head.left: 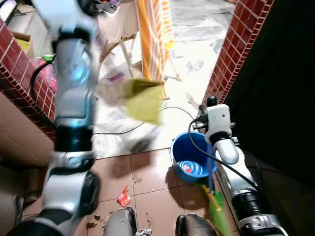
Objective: Sweep floor
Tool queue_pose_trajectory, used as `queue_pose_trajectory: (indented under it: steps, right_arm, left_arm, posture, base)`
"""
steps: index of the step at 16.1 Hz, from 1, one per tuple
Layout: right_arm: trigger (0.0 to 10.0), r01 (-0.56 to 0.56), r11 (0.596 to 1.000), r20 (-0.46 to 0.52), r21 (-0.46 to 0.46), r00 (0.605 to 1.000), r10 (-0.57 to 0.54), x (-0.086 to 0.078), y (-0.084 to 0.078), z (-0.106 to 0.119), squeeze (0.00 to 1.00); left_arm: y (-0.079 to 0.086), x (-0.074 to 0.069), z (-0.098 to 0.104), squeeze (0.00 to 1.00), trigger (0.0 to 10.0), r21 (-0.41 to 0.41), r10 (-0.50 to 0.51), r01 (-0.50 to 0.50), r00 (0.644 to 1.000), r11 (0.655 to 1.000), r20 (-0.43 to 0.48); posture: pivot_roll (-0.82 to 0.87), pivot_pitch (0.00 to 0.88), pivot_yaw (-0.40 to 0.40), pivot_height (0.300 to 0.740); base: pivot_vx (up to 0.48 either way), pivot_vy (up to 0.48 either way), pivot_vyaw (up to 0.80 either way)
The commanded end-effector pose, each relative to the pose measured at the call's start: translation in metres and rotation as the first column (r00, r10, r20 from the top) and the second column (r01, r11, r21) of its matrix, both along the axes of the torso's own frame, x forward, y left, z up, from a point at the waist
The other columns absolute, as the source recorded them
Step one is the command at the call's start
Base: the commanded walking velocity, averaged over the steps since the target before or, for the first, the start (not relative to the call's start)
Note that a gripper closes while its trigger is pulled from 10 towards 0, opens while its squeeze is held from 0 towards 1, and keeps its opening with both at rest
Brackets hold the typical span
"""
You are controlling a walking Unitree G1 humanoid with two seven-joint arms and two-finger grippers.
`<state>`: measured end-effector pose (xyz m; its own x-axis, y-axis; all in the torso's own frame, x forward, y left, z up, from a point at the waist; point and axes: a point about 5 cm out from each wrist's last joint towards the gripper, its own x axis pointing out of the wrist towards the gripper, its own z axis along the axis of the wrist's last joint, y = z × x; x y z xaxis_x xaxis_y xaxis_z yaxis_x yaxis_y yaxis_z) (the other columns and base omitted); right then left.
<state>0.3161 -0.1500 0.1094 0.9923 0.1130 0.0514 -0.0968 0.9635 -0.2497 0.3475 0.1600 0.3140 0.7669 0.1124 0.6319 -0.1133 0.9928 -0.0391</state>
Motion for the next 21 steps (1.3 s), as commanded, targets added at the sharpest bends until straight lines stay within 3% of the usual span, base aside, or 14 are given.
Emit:
queue_pose_trajectory:
  steps: [1, 3, 6, 10, 13, 16, 19, 21]
  right_arm:
    - [10.0, -0.014, 1.000, 0.053, 0.010, 0.999, 0.013, 0.000, -0.001, 0.012, 0.00]
    - [10.0, -0.037, 0.997, 0.112, -0.073, 0.993, 0.045, 0.000, -0.010, 0.029, 0.00]
    - [10.0, -0.055, 0.994, 0.181, -0.100, 0.981, 0.072, -0.001, -0.018, 0.051, 0.00]
    - [10.0, -0.095, 0.980, 0.232, -0.173, 0.963, 0.135, -0.006, -0.026, 0.071, 0.00]
    - [10.0, -0.086, 0.981, 0.258, -0.176, 0.957, 0.130, -0.007, -0.035, 0.086, 0.00]
    - [10.0, -0.083, 0.984, 0.269, -0.158, 0.955, 0.123, -0.002, -0.041, 0.097, 0.00]
    - [10.0, -0.059, 0.994, 0.259, -0.088, 0.963, 0.080, 0.005, -0.048, 0.103, 0.00]
    - [10.0, -0.043, 0.994, 0.276, -0.097, 0.959, 0.068, 0.007, -0.053, 0.111, 0.00]
  left_arm:
    - [0.002, -0.001, -0.013, 0.00, 10.0, -0.023, 0.002, -0.003, 0.999, 1.000, -0.046]
    - [0.003, -0.007, -0.068, 0.00, 10.0, 0.015, 0.010, -0.006, 0.973, 1.000, -0.230]
    - [-0.010, -0.017, -0.095, 0.00, 10.0, 0.038, -0.025, 0.039, 0.949, 0.999, -0.314]
    - [-0.030, -0.035, -0.113, 0.00, 10.0, 0.054, -0.072, 0.101, 0.920, 0.993, -0.384]
    - [-0.039, -0.045, -0.130, 0.00, 10.0, 0.030, -0.112, 0.140, 0.887, 0.990, -0.449]
    - [-0.048, -0.047, -0.131, 0.00, 10.0, 0.017, -0.143, 0.170, 0.876, 0.985, -0.461]
    - [-0.048, -0.046, -0.131, 0.00, 10.0, 0.014, -0.151, 0.178, 0.872, 0.984, -0.465]
    - [-0.048, -0.046, -0.133, 0.00, 10.0, 0.003, -0.157, 0.180, 0.866, 0.984, -0.475]
  posture:
    - [-0.07, 0.098, 0.045, 0.740]
    - [-0.07, 0.119, 0.044, 0.740]
    - [-0.06, 0.169, 0.045, 0.740]
    - [-0.04, 0.203, 0.040, 0.740]
    - [-0.04, 0.211, 0.043, 0.740]
    - [-0.04, 0.201, 0.046, 0.740]
    - [-0.04, 0.196, 0.048, 0.740]
    - [-0.05, 0.190, 0.047, 0.740]
  base:
    - [0.000, 0.000, 0.00]
    - [0.000, 0.000, 0.00]
    - [0.000, 0.000, 0.00]
    - [0.000, 0.000, 0.00]
    - [0.000, 0.000, 0.00]
    - [0.000, 0.000, 0.00]
    - [0.000, 0.000, 0.00]
    - [0.000, 0.000, 0.00]
